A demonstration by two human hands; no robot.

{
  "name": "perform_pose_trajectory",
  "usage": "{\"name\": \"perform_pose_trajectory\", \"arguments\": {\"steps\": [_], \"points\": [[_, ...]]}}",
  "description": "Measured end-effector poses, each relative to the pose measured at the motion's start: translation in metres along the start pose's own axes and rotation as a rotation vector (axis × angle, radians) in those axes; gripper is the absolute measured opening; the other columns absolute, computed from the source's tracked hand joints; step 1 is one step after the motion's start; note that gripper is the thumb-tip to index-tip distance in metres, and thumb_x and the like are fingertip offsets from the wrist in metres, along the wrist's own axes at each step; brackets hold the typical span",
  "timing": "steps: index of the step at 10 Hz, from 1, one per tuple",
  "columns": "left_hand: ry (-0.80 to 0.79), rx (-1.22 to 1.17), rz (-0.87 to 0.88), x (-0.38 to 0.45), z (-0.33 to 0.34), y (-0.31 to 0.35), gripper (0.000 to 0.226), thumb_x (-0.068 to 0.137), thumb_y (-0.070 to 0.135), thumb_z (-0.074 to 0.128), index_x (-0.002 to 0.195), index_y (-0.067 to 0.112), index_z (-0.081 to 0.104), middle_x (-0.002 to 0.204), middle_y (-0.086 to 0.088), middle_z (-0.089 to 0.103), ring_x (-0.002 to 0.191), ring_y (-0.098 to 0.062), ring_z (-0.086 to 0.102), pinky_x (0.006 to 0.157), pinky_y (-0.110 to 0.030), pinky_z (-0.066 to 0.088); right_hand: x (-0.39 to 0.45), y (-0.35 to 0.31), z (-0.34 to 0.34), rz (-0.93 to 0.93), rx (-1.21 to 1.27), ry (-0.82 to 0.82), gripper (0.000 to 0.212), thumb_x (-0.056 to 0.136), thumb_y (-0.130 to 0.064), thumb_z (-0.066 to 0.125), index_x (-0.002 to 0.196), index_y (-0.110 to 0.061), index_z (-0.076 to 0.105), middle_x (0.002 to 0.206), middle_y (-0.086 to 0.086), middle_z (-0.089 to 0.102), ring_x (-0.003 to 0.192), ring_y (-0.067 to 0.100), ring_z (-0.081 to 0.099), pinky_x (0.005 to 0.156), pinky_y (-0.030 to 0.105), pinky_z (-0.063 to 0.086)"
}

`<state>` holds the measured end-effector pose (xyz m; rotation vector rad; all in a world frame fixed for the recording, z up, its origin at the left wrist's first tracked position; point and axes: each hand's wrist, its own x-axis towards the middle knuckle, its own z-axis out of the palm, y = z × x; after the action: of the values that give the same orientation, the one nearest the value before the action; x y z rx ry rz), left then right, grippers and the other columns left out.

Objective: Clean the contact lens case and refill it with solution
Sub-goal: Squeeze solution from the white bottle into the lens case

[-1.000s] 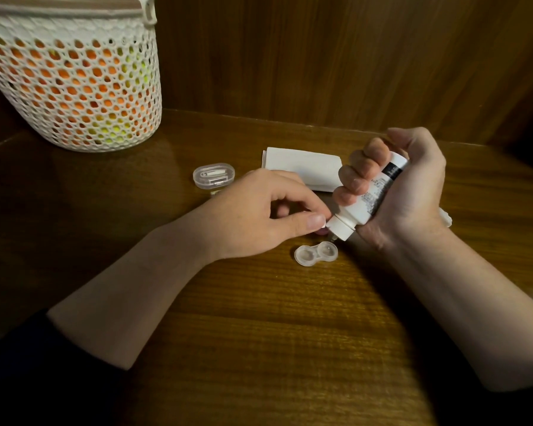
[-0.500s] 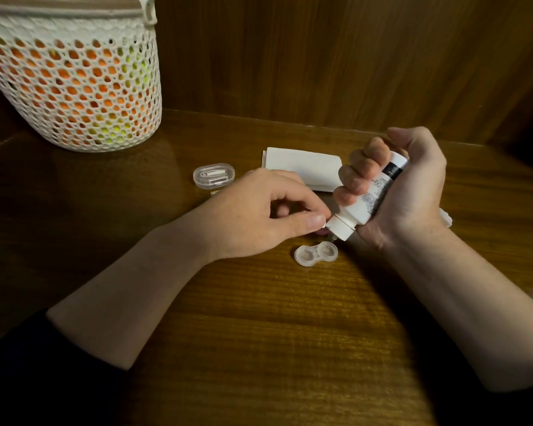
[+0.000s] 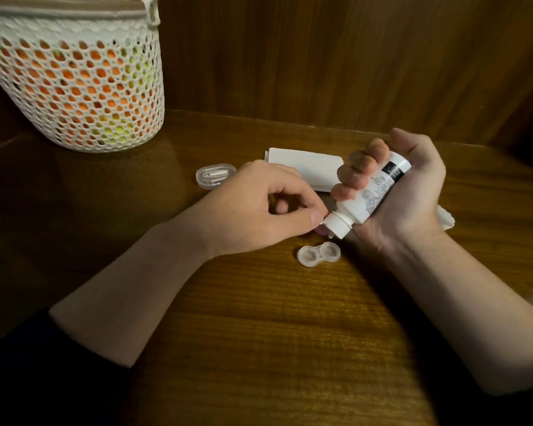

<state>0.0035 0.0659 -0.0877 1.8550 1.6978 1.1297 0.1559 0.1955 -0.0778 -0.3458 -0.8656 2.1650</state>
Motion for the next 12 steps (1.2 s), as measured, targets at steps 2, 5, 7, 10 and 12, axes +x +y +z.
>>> {"name": "perform_pose_trajectory", "arguments": {"steps": [2,5,7,10,12], "points": [[-0.009,0.023,0.008,-0.003,-0.005,0.003,0.013,0.093,0.006,0.076,0.092,0.015,0.085,0.08,0.014,0.072,0.07,0.001,0.061,0.061,-0.012,0.044,-0.003,0.013,0.004,0.005,0.023,-0.007,0.039,0.098,-0.039,0.049,0.064,-0.019,0.05,0.056,-0.002,0.049,0.045,0.014,0.046,0.047,0.023,0.041],[-0.012,0.027,-0.006,-0.003,-0.004,0.002,0.015,0.088,0.004,0.076,0.088,0.016,0.085,0.077,0.016,0.07,0.068,0.0,0.061,0.06,-0.014,0.044,-0.004,0.018,0.007,-0.011,-0.012,-0.02,0.041,0.099,-0.033,0.044,0.061,-0.018,0.045,0.051,-0.002,0.044,0.041,0.015,0.041,0.046,0.022,0.037],[-0.019,0.025,-0.003,-0.002,-0.004,0.002,0.014,0.088,0.006,0.077,0.087,0.017,0.085,0.077,0.013,0.07,0.069,-0.002,0.06,0.06,-0.015,0.045,-0.004,0.019,0.007,-0.007,-0.021,-0.025,0.04,0.099,-0.031,0.042,0.061,-0.019,0.043,0.051,-0.002,0.043,0.04,0.014,0.041,0.045,0.022,0.037],[-0.019,0.02,0.001,-0.002,-0.004,0.002,0.013,0.088,0.003,0.078,0.087,0.014,0.085,0.076,0.02,0.069,0.069,-0.001,0.061,0.06,-0.014,0.045,-0.005,0.018,0.009,-0.009,-0.022,-0.011,0.04,0.098,-0.031,0.042,0.061,-0.019,0.041,0.05,-0.002,0.041,0.04,0.014,0.038,0.045,0.022,0.036],[-0.017,0.015,0.004,-0.001,-0.004,0.001,0.013,0.088,0.004,0.078,0.088,0.015,0.085,0.078,0.021,0.07,0.07,0.0,0.062,0.061,-0.014,0.046,-0.005,0.018,0.01,-0.017,-0.02,-0.009,0.041,0.099,-0.031,0.041,0.059,-0.019,0.041,0.05,-0.002,0.041,0.039,0.015,0.039,0.044,0.021,0.036]]}}
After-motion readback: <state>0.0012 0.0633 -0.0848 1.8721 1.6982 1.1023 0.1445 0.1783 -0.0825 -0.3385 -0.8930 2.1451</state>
